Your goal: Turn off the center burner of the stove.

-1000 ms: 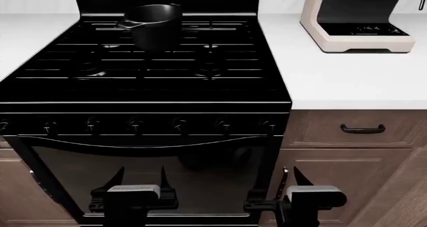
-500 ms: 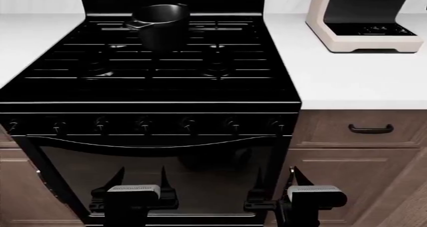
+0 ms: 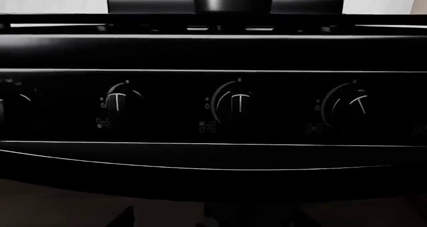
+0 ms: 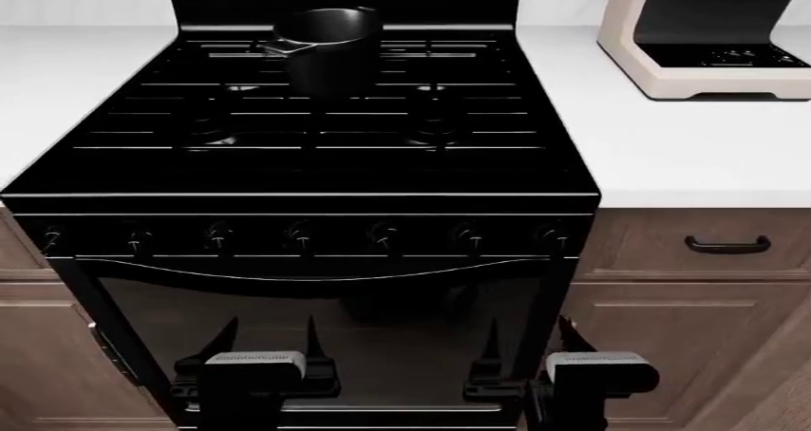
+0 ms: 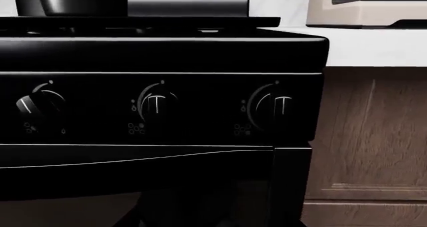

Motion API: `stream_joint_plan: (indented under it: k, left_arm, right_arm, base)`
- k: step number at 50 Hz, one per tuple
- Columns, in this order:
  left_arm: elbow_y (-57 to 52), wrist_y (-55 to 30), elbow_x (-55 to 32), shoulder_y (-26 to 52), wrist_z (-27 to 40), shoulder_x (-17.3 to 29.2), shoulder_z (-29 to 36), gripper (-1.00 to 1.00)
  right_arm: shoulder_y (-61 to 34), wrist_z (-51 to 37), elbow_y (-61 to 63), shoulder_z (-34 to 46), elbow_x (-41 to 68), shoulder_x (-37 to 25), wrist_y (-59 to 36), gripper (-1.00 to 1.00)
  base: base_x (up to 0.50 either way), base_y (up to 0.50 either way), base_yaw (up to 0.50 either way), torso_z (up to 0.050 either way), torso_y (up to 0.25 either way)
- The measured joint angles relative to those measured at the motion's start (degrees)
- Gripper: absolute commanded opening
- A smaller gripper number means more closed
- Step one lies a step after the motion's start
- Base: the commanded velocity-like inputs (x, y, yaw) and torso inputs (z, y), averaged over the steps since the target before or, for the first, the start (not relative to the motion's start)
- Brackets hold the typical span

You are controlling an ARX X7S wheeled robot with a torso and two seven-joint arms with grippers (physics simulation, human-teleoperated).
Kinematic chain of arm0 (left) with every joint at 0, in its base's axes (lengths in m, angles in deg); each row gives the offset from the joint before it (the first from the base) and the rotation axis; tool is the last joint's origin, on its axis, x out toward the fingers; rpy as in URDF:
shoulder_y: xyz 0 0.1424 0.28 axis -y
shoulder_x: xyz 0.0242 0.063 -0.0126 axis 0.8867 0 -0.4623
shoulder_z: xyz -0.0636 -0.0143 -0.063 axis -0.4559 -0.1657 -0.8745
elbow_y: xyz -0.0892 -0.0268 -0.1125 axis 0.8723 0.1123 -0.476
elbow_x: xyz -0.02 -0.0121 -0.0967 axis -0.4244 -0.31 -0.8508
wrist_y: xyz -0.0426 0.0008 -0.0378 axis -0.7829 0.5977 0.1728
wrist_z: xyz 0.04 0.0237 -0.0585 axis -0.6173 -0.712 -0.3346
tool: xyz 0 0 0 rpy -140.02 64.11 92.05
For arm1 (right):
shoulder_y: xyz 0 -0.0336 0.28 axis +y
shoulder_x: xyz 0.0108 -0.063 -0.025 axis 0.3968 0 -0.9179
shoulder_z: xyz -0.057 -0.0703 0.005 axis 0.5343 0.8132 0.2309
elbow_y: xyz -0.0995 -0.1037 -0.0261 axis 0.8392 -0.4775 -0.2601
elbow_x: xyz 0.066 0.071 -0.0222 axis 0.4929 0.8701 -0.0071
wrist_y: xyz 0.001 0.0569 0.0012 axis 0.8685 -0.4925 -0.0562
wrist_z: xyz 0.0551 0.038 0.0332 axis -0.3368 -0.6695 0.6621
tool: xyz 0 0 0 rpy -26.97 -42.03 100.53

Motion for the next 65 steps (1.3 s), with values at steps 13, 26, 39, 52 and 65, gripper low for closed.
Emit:
stream_joint_plan:
  k: [13,26,39,52,65]
  left_arm:
    - [0.04,0.11,-0.55,0.05,0.54,0.56,0.59,1.00]
    - [0.01,0.18,-1.04,0.11,1.04,1.04,1.14,1.00]
    - [0.08,0.29,-1.47,0.20,1.49,1.46,1.67,1.00]
    - [0.14,0.44,-1.86,0.27,1.92,1.85,2.16,1.00]
    - [0.23,0.56,-2.22,0.36,2.33,2.19,2.64,1.00]
  right_arm:
    - [-0.02,-0.56,-0.10,0.57,0.60,-0.42,0.30,1.00]
    - [-0.20,-1.13,-0.22,1.15,1.03,-0.82,0.44,1.00]
    - [-0.34,-1.64,-0.19,1.70,1.41,-1.26,0.41,1.00]
    - [-0.47,-2.09,-0.21,2.19,1.80,-1.66,0.49,1.00]
    - [-0.52,-2.51,-0.23,2.64,2.18,-2.04,0.64,1.00]
  base:
    - [0.00,0.22,0.00,0.000,0.000]
    - [0.00,0.17,0.00,0.000,0.000]
    - [0.00,0.17,0.00,0.000,0.000]
    - [0.00,0.17,0.00,0.000,0.000]
    - [0.00,0.17,0.00,0.000,0.000]
